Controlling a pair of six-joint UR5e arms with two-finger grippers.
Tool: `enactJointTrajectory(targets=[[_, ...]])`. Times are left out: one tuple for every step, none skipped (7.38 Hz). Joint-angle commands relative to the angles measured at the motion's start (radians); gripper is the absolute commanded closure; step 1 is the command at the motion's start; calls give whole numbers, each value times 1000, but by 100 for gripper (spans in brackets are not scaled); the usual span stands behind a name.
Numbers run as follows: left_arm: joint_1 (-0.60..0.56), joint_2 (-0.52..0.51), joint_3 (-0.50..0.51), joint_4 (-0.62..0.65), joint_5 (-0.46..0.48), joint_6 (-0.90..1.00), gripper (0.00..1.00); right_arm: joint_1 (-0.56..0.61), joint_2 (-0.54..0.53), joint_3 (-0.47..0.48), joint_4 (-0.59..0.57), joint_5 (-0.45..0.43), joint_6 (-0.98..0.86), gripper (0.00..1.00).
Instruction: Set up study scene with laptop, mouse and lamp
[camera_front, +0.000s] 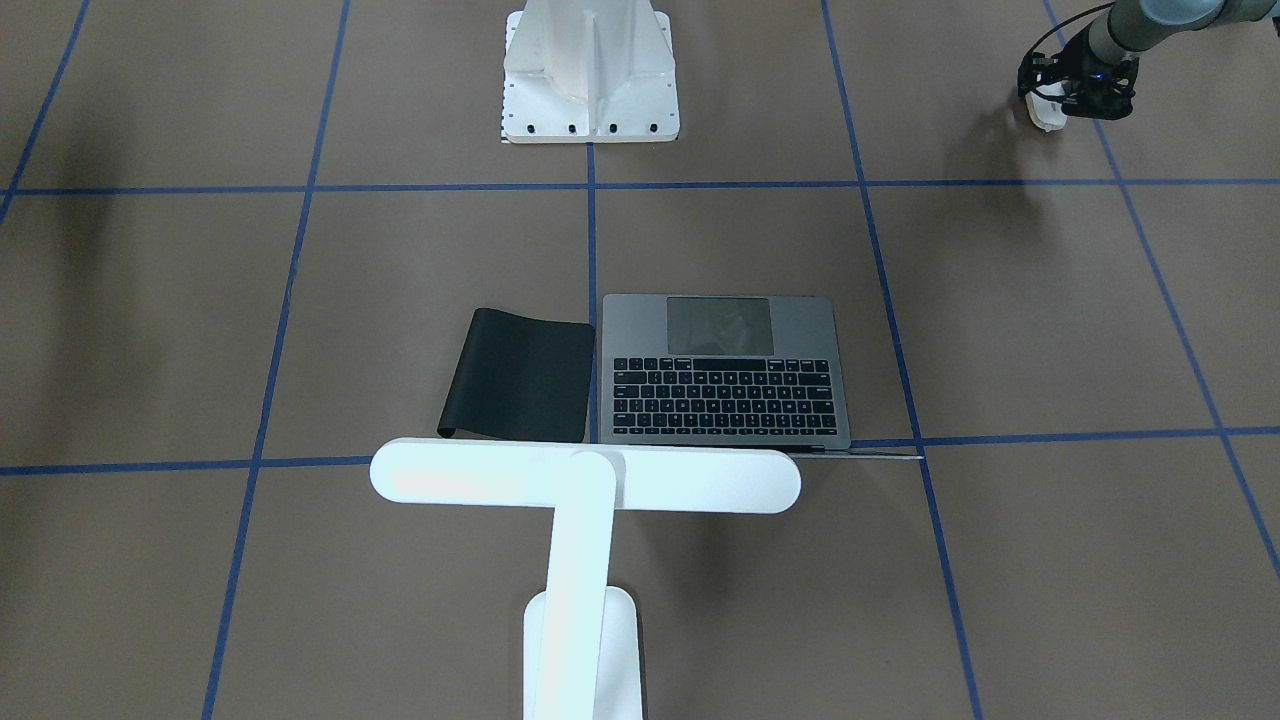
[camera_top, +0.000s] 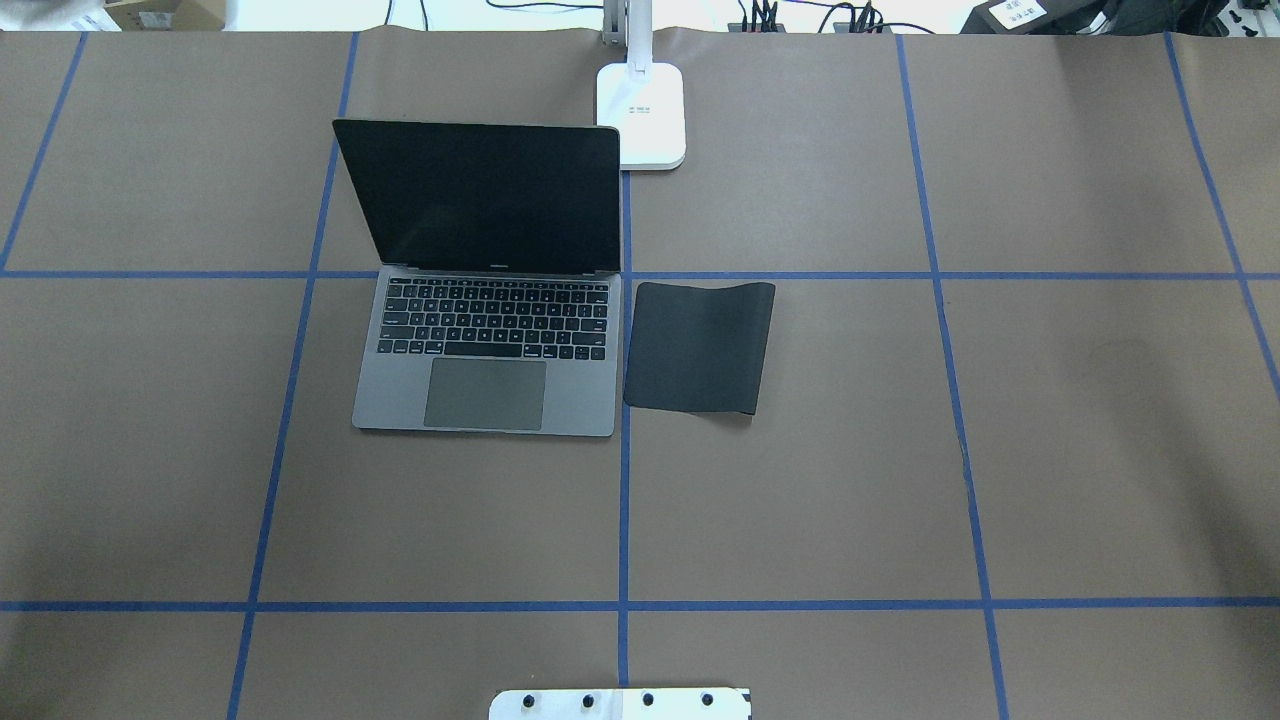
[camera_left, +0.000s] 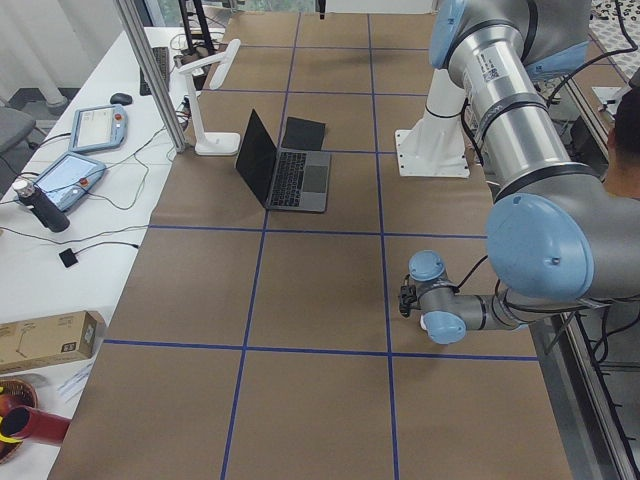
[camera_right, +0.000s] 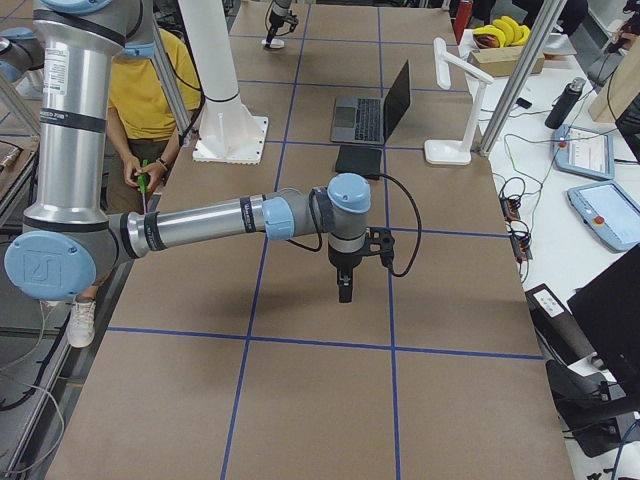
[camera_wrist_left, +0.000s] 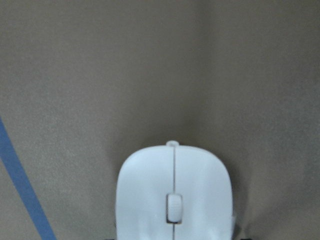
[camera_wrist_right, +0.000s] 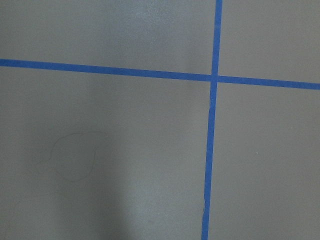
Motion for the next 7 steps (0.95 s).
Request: enactJointTrajectory(targets=[[-9,61,-28,-99,-19,-2,65,1,0,0,0,1,0,0],[-18,72,-69,-98,-76,-2,66,0,0,0,0,1,0,0],[-58,71,-96,-96,-97,-2,66,1,-1,0,0,1,0,0],[-82,69,-129,-87,-128,-2,68,3,-3,0,0,1,0,0],[-113,60,-149,-87,-133,-2,69,4,-3,-1,0,1,0,0],[-128,43,-174,-74,-133,-2,70,4,-3,-6,0,1,0,0],[-164,-3,-214,-1,-134,-2,70,6,-3,-7,0,1,0,0]])
